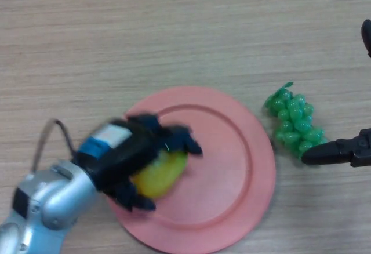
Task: Pick up the yellow starfruit and place it on the plate
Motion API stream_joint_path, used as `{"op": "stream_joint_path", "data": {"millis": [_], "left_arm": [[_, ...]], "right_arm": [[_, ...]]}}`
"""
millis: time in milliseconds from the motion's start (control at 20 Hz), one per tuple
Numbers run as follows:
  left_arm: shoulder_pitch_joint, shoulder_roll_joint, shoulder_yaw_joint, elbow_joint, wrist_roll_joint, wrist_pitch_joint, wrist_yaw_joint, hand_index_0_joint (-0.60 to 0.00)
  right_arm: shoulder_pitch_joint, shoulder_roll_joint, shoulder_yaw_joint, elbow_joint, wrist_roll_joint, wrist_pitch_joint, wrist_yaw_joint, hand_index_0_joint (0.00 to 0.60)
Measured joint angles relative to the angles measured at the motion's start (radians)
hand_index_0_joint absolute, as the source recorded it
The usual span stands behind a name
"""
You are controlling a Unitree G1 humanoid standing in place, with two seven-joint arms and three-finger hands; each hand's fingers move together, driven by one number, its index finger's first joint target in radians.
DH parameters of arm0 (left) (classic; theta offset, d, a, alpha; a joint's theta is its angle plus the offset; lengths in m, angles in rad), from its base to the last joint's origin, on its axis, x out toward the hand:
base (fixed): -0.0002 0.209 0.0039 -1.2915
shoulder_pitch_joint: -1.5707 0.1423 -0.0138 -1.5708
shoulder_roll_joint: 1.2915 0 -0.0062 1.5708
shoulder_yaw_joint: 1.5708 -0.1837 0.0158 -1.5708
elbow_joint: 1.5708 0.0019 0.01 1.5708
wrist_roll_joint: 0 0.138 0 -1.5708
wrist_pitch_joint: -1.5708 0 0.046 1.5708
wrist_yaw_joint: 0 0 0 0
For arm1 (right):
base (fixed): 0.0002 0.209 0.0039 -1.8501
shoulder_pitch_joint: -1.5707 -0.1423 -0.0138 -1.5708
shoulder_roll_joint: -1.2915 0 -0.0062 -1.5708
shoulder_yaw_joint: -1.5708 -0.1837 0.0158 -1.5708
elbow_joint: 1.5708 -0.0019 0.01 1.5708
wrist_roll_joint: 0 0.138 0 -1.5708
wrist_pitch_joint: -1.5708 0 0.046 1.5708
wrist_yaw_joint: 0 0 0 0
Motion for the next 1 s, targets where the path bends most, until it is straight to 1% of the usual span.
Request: {"op": "stream_joint_path", "data": {"millis": [50, 100, 150, 200, 250, 300, 400, 450, 550, 650, 700, 800, 850, 900, 950, 1000], "left_arm": [[-0.001, -0.011, 0.002, -0.002, 0.001, 0.019, 0.0, -0.6], [-0.004, -0.045, 0.022, -0.02, -0.047, 0.096, 0.003, -0.45], [-0.009, -0.05, 0.025, -0.029, -0.072, 0.126, 0.017, -0.35], [-0.009, -0.049, 0.026, -0.046, -0.087, 0.151, 0.035, -0.2], [-0.009, -0.051, 0.026, -0.051, -0.088, 0.166, 0.049, -0.1], [-0.005, -0.06, 0.02, -0.059, -0.097, 0.21, 0.072, 0.0], [0.021, -0.067, 0.008, -0.078, -0.131, 0.24, 0.108, 0.0], [0.024, -0.067, 0.008, -0.078, -0.132, 0.24, 0.11, 0.0], [0.032, -0.065, 0.013, -0.101, -0.181, 0.253, 0.116, 0.0], [0.029, -0.065, 0.037, -0.151, -0.341, 0.283, 0.117, 0.0], [0.024, -0.065, 0.053, -0.187, -0.459, 0.354, 0.117, 0.0], [0.021, -0.064, 0.104, -0.255, -0.612, 0.495, 0.123, 0.0], [0.021, -0.061, 0.12, -0.283, -0.687, 0.554, 0.15, 0.0], [0.017, -0.056, 0.144, -0.297, -0.745, 0.583, 0.183, 0.0], [0.01, -0.047, 0.159, -0.309, -0.81, 0.629, 0.2, 0.0], [0.005, -0.034, 0.188, -0.336, -0.884, 0.691, 0.207, 0.0]], "right_arm": [[0.0, 0.0, 0.0, 0.0, 0.0, 0.0, 0.0, 0.0], [0.0, 0.0, 0.0, 0.0, 0.0, 0.0, 0.0, 0.0], [0.0, 0.0, 0.001, 0.0, 0.0, 0.0, 0.0, 0.0], [-0.002, 0.0, 0.002, 0.0, 0.0, 0.0, -0.002, 0.0], [-0.009, 0.0, 0.006, 0.002, -0.001, 0.0, -0.004, 0.0], [-0.028, 0.0, 0.012, 0.024, -0.001, -0.017, -0.007, 0.0], [-0.049, 0.0, 0.012, 0.037, -0.001, -0.029, -0.012, 0.0], [-0.051, 0.0, 0.014, 0.037, -0.001, -0.032, -0.017, 0.0], [-0.049, 0.0, 0.021, 0.037, -0.001, -0.033, -0.018, 0.0], [-0.048, 0.0, 0.021, 0.041, 0.0, -0.035, -0.018, 0.0], [-0.051, -0.001, 0.021, 0.066, 0.0, -0.051, -0.018, 0.0], [-0.052, -0.001, 0.021, 0.098, 0.0, -0.056, -0.018, 0.0], [-0.052, -0.003, 0.02, 0.11, 0.0, -0.061, -0.018, 0.0], [-0.053, -0.006, 0.017, 0.117, 0.001, -0.061, -0.018, 0.0], [-0.054, -0.008, 0.016, 0.118, 0.007, -0.061, -0.018, 0.0], [-0.054, -0.01, 0.012, 0.118, 0.047, -0.061, -0.017, 0.0]]}}
